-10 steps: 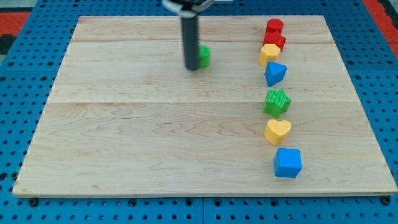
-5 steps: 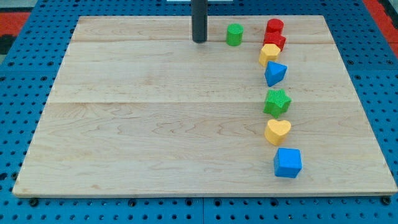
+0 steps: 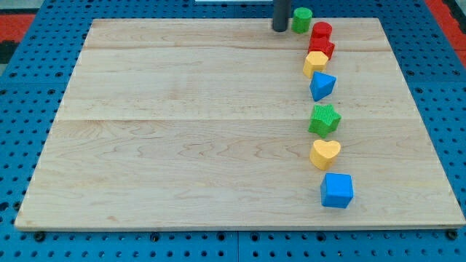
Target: Push the green circle closer to the red circle
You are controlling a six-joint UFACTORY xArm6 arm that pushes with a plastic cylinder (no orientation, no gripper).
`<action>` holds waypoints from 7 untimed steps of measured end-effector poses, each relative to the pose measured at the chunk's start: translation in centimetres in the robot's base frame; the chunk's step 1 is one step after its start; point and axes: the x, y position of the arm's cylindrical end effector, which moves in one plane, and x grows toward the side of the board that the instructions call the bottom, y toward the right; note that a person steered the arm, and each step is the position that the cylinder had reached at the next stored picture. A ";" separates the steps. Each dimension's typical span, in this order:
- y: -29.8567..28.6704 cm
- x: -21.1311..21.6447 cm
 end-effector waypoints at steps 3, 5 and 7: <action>1.4 -2.2; 6.5 -2.3; 6.8 -1.6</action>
